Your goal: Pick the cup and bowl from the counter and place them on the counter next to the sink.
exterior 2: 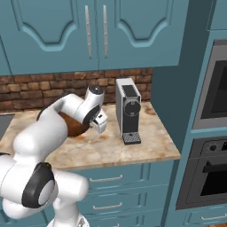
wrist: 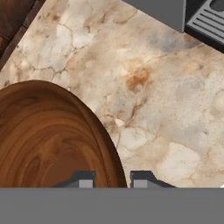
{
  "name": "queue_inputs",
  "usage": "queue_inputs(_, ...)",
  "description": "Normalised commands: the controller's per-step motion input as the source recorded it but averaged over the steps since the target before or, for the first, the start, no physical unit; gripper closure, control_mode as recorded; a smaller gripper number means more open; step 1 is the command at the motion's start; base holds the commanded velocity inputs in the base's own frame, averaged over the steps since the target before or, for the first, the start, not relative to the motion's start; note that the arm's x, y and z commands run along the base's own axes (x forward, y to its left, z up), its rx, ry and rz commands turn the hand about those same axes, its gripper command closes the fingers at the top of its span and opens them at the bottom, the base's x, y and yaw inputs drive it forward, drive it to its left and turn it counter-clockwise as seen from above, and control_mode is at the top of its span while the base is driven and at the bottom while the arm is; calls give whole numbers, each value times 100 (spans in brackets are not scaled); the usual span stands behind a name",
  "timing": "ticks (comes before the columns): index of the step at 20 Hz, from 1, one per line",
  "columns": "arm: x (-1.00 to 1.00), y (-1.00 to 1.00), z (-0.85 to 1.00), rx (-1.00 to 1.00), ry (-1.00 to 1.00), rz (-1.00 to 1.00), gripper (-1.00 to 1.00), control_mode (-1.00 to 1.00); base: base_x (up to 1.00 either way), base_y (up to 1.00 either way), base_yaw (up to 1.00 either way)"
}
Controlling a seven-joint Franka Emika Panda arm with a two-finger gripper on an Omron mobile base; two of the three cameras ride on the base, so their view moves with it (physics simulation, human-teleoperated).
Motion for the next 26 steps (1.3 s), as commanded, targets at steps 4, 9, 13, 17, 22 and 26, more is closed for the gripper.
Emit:
queue_inputs(4,-12,-3,20,1,-6,0,100,-100,0,0,0)
queue_inputs(9,-23,0,7,0,-18,0,100,-100,0,0,0)
queue_inputs(13,-51,0,18,1,-25,1,100,-100,0,0,0)
queue_inputs(17,-59,0,25,1,-22,2,100,-100,0,0,0)
queue_inputs(22,-56,0,8,0,-9,2,100,-100,0,0,0)
queue_inputs(26,-54,0,0,0,3,0,100,-100,0,0,0)
